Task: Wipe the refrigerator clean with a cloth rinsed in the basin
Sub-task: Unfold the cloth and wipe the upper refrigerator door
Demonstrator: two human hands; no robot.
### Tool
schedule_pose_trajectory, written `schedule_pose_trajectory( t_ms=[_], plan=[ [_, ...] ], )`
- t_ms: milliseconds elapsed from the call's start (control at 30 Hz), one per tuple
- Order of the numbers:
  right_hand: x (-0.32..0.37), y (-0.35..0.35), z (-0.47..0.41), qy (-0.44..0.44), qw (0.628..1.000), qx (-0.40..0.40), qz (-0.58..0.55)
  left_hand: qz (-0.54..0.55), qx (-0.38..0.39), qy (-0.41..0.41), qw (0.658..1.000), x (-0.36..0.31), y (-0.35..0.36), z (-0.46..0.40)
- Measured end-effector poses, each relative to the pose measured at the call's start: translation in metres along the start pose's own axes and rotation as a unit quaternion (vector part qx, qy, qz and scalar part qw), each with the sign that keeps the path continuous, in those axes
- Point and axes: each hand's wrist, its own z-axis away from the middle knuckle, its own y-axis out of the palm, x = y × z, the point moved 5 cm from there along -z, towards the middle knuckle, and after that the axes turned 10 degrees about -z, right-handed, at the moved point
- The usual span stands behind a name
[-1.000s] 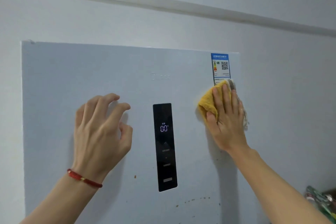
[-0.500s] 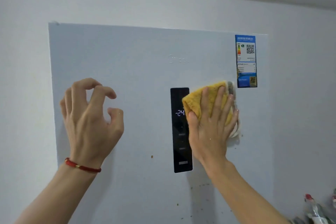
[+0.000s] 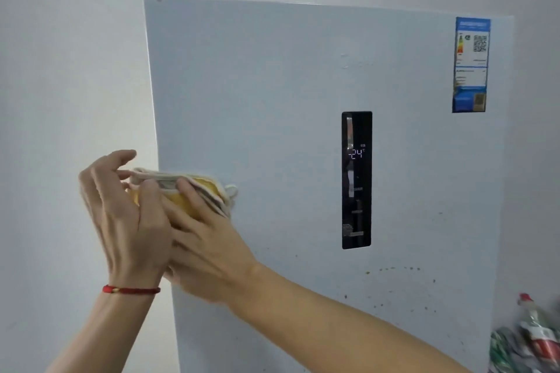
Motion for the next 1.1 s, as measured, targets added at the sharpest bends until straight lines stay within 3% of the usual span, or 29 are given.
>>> schedule_pose_trajectory(
  t_ms=[67,167,267,400,500,600,733,767,833,933,1033,1100],
  plan=[
    [-0.018,-0.016,0.020,0.008,1.000,0.013,0.022,0.000,0.013,0.003,1.000,-0.002,0.003,0.005],
    [-0.063,-0.052,0.065,0.094,0.994,-0.017,0.051,-0.033,0.021,0.033,0.999,-0.006,0.006,0.014],
    [-0.113,-0.079,0.119,0.174,0.981,-0.032,0.085,-0.068,0.017,0.112,0.991,-0.024,0.014,0.022],
    [-0.189,-0.115,0.203,0.302,0.948,-0.044,0.094,-0.105,0.044,0.224,0.968,-0.066,0.041,0.043],
    [-0.235,-0.139,0.258,0.395,0.914,-0.072,0.065,-0.111,0.071,0.256,0.958,-0.087,0.062,0.056],
    [-0.261,-0.156,0.308,0.504,0.854,-0.130,0.001,-0.123,0.068,0.252,0.958,-0.090,0.064,0.057],
    [-0.258,-0.151,0.332,0.664,0.699,-0.252,-0.084,-0.109,0.013,0.233,0.966,-0.078,0.042,0.047],
    [-0.252,-0.149,0.326,0.678,0.684,-0.261,-0.067,-0.095,-0.006,0.227,0.969,-0.076,0.037,0.045],
    [-0.229,-0.136,0.297,0.669,0.700,-0.249,-0.043,-0.083,-0.025,0.198,0.976,-0.067,0.024,0.040],
    [-0.172,-0.102,0.230,0.591,0.783,-0.191,-0.035,-0.063,-0.025,0.129,0.989,-0.046,0.011,0.031],
    [-0.094,-0.061,0.145,0.458,0.881,-0.121,-0.017,-0.048,-0.015,0.046,0.998,-0.020,-0.003,0.026],
    [-0.052,-0.038,0.097,0.389,0.917,-0.091,-0.005,-0.047,0.002,-0.005,0.999,-0.005,-0.014,0.027]
  ],
)
